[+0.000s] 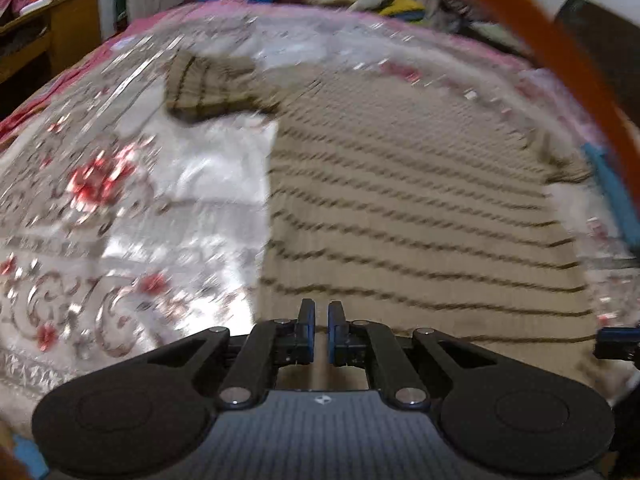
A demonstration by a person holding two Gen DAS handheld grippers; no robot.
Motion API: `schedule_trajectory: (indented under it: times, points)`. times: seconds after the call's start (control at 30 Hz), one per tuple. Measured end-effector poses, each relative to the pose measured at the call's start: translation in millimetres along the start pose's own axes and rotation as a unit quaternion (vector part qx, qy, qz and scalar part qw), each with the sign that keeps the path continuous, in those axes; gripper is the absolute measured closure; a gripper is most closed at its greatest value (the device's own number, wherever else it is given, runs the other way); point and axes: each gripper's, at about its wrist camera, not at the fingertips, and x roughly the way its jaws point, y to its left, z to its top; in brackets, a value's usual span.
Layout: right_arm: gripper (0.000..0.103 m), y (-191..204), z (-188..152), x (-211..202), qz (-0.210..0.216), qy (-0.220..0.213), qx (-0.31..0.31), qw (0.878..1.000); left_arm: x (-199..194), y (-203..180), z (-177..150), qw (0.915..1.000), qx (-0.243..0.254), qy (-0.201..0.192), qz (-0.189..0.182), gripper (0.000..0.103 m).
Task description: Fold small clothes
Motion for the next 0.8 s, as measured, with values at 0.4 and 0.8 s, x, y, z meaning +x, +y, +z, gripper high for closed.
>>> schedule_trajectory:
  times: [0.4, 0.8]
  points:
    - [0.093, -29, -13, 5, -0.071, 0.069, 0.022, 0.995, -6, 20, -12, 0.999, -0.012, 0.029, 0.032, 0.09]
    - [0.085, -18, 3, -15, -0.062, -0.006, 0.063, 0.996, -8, -53, 12, 0.9983, 0.037, -0.024, -0.039, 0.07]
